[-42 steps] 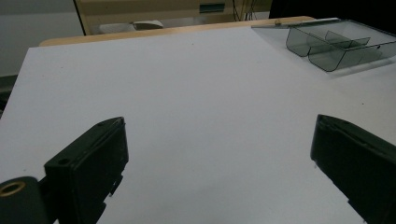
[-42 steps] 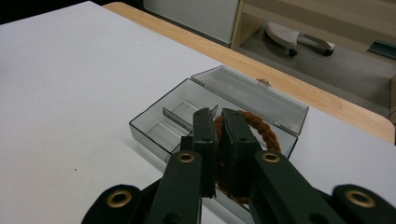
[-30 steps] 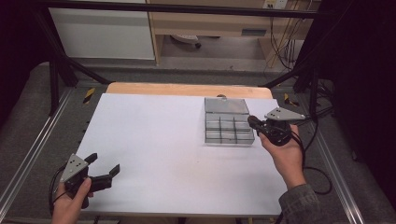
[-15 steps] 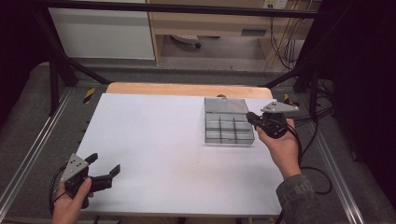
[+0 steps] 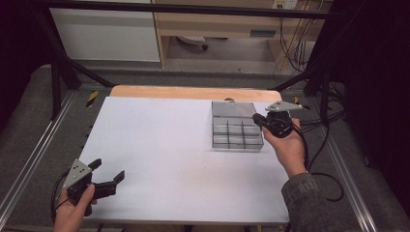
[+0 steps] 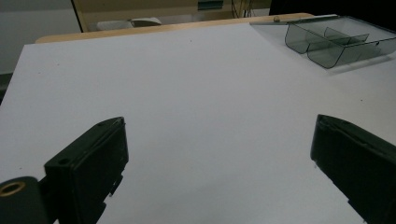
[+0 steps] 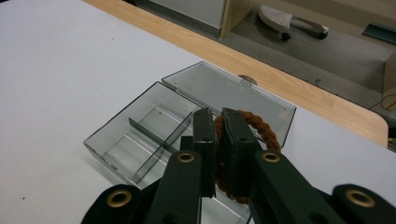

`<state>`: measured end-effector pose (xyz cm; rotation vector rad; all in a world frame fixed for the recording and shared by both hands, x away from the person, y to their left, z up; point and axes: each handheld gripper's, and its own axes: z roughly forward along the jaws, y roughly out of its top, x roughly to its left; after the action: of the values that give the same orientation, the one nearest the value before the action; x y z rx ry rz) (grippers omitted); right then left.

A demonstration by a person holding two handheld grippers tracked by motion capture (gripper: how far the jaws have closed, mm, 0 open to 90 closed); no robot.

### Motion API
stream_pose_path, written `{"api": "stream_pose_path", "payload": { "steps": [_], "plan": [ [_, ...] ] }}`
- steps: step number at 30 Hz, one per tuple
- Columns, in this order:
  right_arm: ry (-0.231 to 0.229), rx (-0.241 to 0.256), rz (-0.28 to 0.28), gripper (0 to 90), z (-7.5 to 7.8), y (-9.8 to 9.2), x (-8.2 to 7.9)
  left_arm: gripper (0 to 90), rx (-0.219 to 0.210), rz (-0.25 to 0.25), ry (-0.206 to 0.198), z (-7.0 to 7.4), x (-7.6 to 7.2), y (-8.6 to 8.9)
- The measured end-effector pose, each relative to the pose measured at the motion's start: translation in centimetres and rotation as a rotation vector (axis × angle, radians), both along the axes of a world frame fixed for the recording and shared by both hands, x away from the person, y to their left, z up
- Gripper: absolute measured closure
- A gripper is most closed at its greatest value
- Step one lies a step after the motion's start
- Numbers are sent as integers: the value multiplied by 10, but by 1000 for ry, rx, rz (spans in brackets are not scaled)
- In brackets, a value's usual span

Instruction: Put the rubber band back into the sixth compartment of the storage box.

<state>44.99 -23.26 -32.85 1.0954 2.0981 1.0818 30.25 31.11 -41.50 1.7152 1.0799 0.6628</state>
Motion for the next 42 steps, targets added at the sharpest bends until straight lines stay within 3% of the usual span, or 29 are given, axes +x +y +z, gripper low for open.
{"api": "stream_pose_path", "payload": {
  "steps": [14,27,42],
  "plan": [
    [32,-23,5,852,-13,4,6,40,0,-1,-1,0,0,-1],
    [78,-17,2,852,-37,5,8,41,1,-1,-1,0,0,-1],
    [103,-23,-1,852,-50,2,7,40,1,-3,-1,0,0,-1]
  ]
}}
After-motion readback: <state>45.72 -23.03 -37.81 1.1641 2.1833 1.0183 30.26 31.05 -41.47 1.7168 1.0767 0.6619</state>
